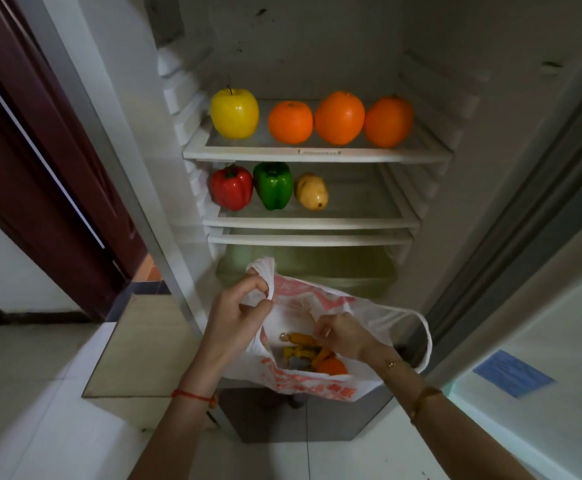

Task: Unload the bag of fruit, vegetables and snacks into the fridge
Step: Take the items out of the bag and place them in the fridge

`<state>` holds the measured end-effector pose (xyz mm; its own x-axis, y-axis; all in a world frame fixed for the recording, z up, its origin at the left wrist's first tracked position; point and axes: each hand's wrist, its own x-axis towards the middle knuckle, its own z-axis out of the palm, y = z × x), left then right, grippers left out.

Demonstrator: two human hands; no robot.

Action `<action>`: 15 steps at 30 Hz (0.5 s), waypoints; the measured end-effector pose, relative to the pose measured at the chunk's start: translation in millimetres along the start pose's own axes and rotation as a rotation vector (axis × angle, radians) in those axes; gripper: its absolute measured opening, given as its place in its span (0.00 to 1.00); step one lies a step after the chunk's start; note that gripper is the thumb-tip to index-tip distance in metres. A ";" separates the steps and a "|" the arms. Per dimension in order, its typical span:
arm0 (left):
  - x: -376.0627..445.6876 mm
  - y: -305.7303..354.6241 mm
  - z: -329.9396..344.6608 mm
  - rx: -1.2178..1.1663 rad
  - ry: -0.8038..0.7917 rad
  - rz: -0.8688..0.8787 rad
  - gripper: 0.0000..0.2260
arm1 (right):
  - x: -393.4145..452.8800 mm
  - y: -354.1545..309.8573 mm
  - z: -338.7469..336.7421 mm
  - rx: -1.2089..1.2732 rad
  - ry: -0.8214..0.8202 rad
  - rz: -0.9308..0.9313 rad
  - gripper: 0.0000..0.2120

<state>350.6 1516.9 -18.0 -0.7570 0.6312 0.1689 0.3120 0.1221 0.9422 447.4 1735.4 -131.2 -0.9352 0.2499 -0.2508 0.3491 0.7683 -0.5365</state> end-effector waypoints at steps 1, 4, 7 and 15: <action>-1.5 -0.7 -0.9 -0.004 -0.012 -0.002 0.04 | 2.2 6.3 9.5 -0.031 -0.071 0.044 0.08; -6.8 -2.7 -1.9 0.005 -0.054 -0.009 0.04 | 2.3 19.1 29.5 -0.055 -0.241 0.143 0.15; -10.4 -3.8 -1.4 -0.001 -0.087 -0.009 0.08 | 1.5 26.5 44.2 -0.284 -0.191 0.053 0.20; -12.8 -5.0 -1.7 -0.019 -0.092 -0.002 0.08 | -1.0 42.5 68.6 -0.720 -0.121 -0.023 0.37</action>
<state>357.7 1506.9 -24.4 -0.7012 0.6991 0.1403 0.2989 0.1096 0.9480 467.2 1727.4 -209.1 -0.9144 0.1942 -0.3551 0.1655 0.9801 0.1097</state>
